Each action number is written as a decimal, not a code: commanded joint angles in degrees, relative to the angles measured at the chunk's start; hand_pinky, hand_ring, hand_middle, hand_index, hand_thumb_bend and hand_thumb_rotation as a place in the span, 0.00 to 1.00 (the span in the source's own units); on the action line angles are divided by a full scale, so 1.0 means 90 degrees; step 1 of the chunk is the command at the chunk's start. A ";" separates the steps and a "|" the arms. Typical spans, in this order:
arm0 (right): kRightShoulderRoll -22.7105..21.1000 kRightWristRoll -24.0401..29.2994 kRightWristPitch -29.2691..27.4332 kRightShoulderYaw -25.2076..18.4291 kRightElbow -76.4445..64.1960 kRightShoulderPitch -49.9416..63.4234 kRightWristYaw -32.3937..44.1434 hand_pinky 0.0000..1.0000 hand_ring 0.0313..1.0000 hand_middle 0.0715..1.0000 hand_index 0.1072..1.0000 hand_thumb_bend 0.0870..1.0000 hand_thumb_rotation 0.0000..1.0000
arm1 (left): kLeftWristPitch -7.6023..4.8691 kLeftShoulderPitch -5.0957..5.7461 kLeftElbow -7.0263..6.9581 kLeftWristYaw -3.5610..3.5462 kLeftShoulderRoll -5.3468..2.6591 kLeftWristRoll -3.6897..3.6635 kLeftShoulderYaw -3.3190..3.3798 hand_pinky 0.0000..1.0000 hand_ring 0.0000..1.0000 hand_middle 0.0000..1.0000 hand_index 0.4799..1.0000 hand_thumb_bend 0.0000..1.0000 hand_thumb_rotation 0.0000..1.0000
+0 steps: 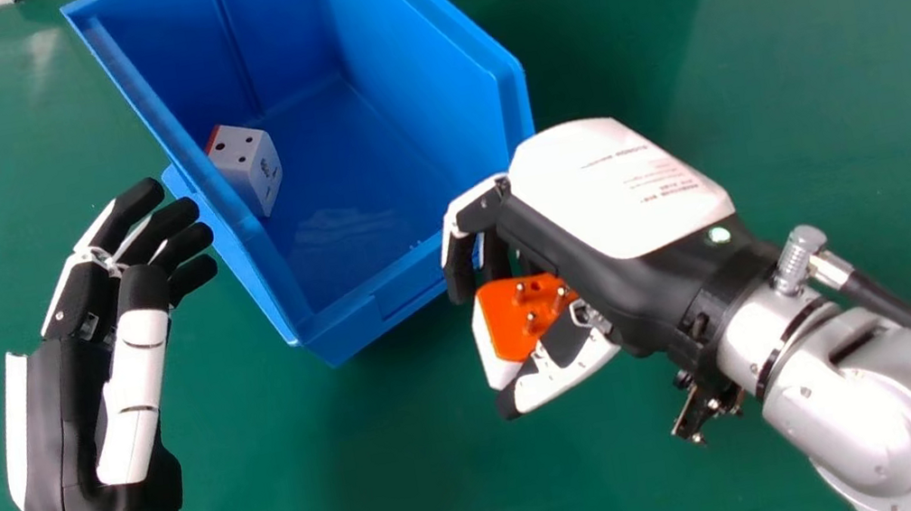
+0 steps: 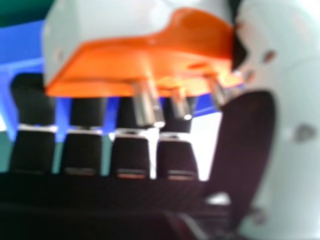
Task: Pick all objects and put in blue box
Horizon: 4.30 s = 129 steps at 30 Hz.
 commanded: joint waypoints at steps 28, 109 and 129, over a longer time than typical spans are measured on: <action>0.0071 0.0112 -0.0242 -0.0409 -0.0157 -0.0210 -0.0542 0.25 0.36 0.43 0.46 0.47 0.00 | -0.0083 -0.0006 -0.0176 0.0030 0.0026 0.0018 0.0006 0.76 0.77 0.78 0.60 0.66 0.68; 0.0653 -0.0314 -0.2286 0.0920 0.5943 -0.4323 -0.4375 0.25 0.37 0.43 0.45 0.47 0.00 | -0.0037 0.0162 -0.0386 0.0219 -0.0054 0.0120 -0.0156 0.75 0.77 0.78 0.59 0.68 0.67; 0.0644 -0.0704 -0.3465 0.1715 0.8717 -0.5503 -0.6325 0.30 0.41 0.47 0.43 0.46 0.00 | -0.0110 0.0201 -0.0311 0.0234 -0.0087 0.0145 -0.0149 0.76 0.77 0.79 0.59 0.68 0.67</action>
